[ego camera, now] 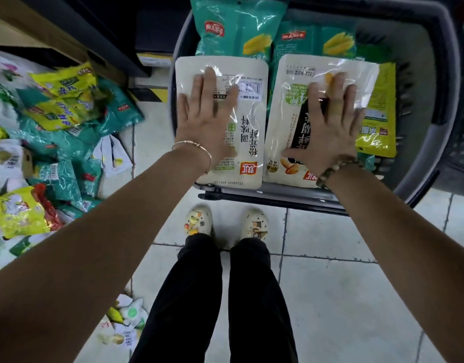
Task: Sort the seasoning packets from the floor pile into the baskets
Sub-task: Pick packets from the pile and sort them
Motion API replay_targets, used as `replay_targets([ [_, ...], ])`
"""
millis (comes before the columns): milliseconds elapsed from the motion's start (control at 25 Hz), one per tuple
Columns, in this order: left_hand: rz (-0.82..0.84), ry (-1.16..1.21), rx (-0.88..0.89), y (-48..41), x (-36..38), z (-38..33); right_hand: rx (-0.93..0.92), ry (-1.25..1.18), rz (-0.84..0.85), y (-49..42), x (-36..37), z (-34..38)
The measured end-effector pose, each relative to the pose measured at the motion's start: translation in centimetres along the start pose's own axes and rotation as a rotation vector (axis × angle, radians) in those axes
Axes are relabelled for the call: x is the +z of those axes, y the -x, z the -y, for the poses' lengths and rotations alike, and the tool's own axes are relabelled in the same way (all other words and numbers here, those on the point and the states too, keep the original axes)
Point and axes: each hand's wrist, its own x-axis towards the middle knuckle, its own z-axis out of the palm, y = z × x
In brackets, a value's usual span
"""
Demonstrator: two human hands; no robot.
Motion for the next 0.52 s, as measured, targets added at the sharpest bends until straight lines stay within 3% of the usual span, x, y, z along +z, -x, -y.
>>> replay_targets([
  [120, 0.087, -0.117, -0.005, -1.5, 1.2, -0.6, -0.013, 0.097, 0.048, -0.8, 0.8, 0.7],
  [360, -0.020, -0.171, -0.071, -2.8, 3.0, -2.0, 0.069, 0.170, 0.105, -1.3, 1.5, 2.1],
  [520, 0.021, -0.144, -0.050, -2.9, 3.0, -1.5, 0.049, 0.180, 0.091, -1.1, 0.9, 1.8],
])
